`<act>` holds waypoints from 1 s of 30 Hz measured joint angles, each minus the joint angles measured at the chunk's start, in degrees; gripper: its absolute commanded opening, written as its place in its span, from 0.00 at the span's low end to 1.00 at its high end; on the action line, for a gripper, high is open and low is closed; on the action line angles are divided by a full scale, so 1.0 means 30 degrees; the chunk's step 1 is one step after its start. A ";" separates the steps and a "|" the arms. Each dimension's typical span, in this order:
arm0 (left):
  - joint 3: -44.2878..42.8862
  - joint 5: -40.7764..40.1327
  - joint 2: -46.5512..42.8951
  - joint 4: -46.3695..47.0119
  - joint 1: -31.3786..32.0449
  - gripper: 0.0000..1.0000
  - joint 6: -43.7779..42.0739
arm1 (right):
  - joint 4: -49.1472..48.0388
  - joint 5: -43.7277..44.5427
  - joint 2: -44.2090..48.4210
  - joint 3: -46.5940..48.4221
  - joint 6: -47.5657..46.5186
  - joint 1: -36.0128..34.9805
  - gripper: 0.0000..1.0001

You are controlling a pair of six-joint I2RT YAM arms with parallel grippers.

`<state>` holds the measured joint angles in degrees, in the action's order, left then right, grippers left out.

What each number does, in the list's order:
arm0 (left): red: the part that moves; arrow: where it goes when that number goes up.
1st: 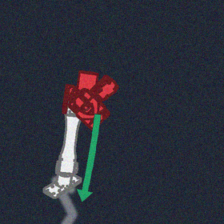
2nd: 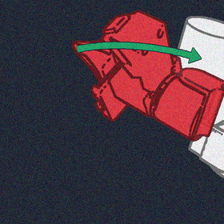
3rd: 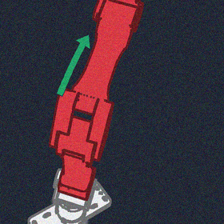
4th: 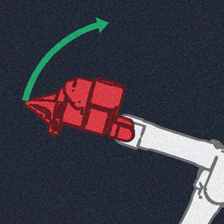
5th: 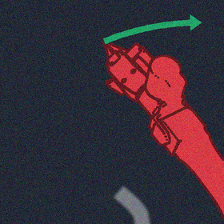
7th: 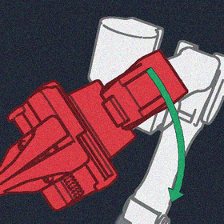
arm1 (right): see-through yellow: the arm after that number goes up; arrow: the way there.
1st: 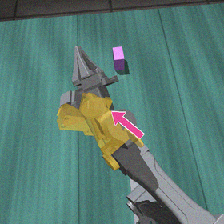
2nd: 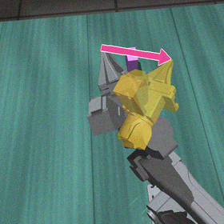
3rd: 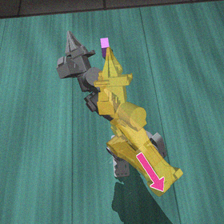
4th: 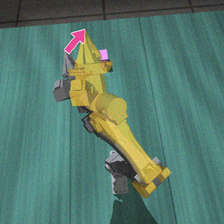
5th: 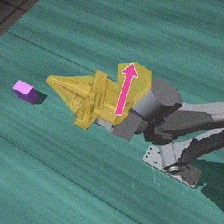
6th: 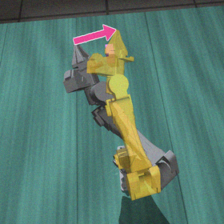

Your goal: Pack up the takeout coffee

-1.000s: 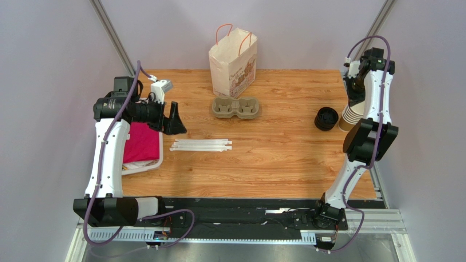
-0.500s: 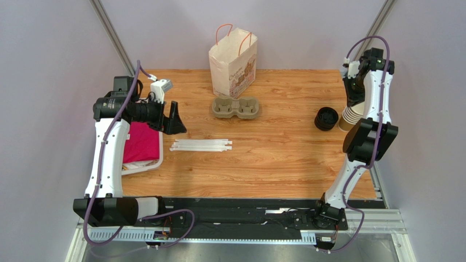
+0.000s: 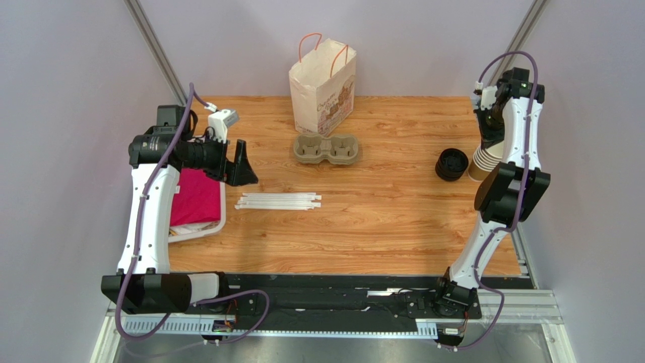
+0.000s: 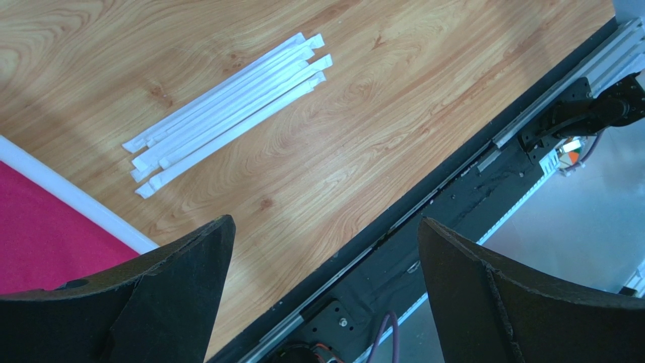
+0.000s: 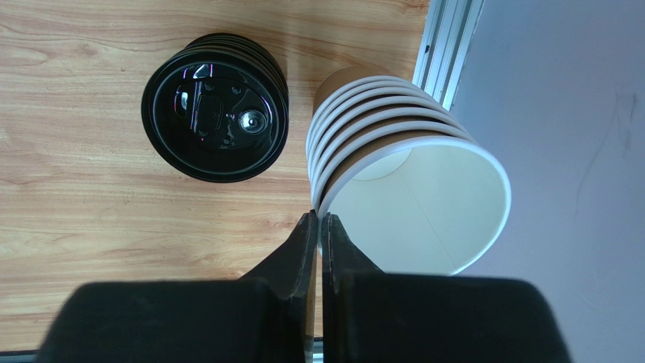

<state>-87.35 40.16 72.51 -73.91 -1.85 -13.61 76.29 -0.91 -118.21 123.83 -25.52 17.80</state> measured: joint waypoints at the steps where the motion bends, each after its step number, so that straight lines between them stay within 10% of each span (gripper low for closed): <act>1: 0.0000 0.0000 0.0000 0.0000 0.0000 0.99 0.0007 | 0.0029 -0.0007 0.0000 0.0007 -0.0015 0.0000 0.00; 30: -0.0007 0.0007 0.0124 0.0364 0.0102 0.99 0.0109 | 0.0255 0.1741 0.1188 0.0270 -0.0481 -0.1173 0.00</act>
<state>-87.37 40.18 72.88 -72.82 -1.54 -13.28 77.06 4.32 -114.65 124.64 -26.96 14.28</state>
